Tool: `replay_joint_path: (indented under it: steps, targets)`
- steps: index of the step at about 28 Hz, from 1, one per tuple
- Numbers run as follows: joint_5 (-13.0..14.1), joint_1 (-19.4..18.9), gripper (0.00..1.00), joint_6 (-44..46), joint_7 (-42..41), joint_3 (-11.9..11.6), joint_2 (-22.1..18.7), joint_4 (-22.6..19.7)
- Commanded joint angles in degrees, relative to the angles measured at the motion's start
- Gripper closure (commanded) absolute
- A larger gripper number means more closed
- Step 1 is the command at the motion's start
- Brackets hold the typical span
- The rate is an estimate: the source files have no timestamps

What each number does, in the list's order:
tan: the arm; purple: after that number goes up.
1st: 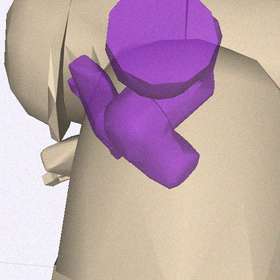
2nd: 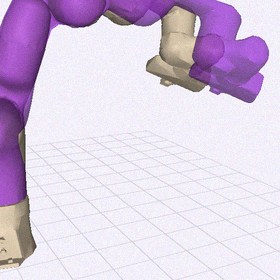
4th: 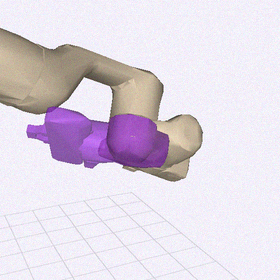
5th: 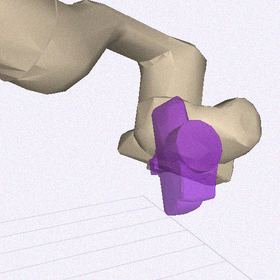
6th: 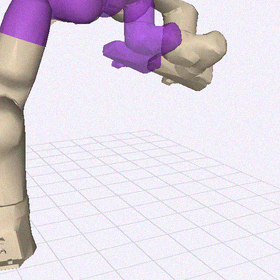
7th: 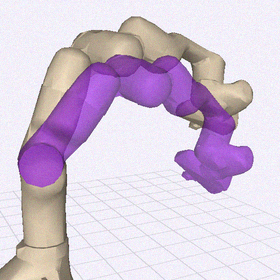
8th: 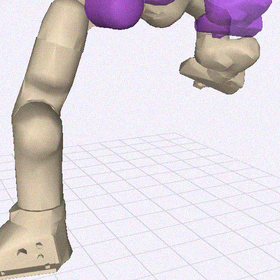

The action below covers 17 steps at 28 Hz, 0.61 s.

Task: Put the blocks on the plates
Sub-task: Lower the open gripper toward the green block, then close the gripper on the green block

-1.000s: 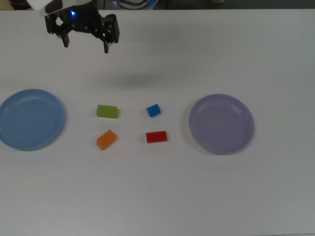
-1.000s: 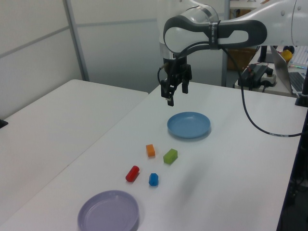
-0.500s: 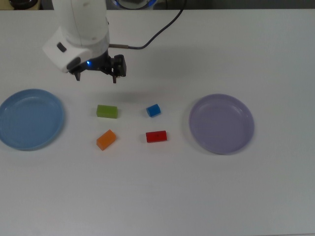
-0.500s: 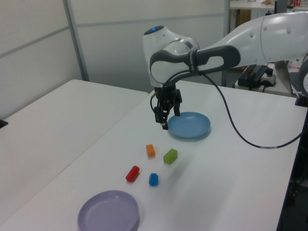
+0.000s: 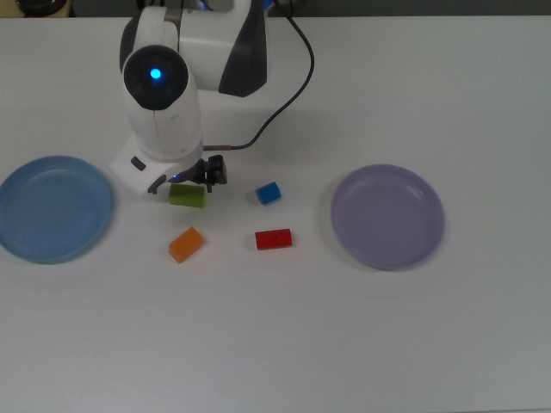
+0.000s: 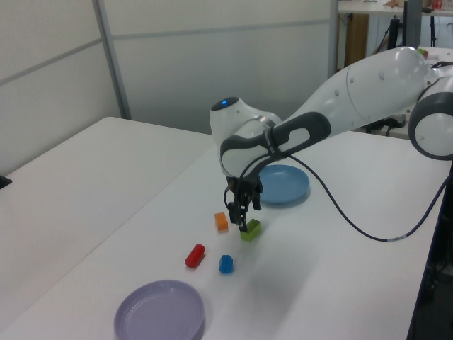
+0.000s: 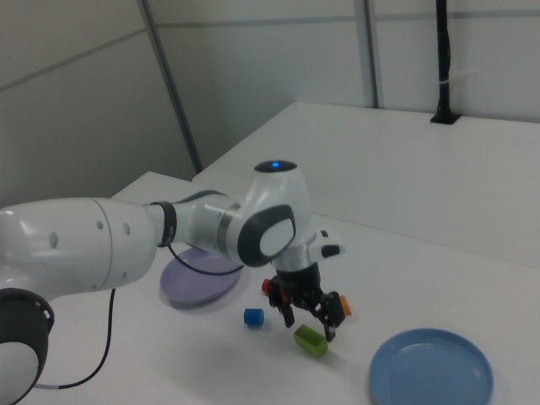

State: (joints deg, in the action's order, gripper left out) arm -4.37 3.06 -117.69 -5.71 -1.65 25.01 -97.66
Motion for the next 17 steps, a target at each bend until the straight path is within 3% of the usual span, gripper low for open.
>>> replay_joint_path:
  steps: [1, 13, 15, 16, 17]
  targets:
    - [0.1, 0.0, 0.00, -1.9, 0.6, -0.2, -1.5, -2.7]
    - [0.3, -0.2, 0.02, -7.5, 5.3, -0.1, 1.9, -2.8]
    - [0.4, -0.3, 0.15, -8.0, 5.4, -0.1, 2.1, -2.8]
    - [0.5, -0.2, 0.36, -8.0, 5.4, -0.1, 2.1, -2.8]
    - [0.5, -0.3, 0.47, -7.9, 5.4, -0.1, 2.0, -2.7]
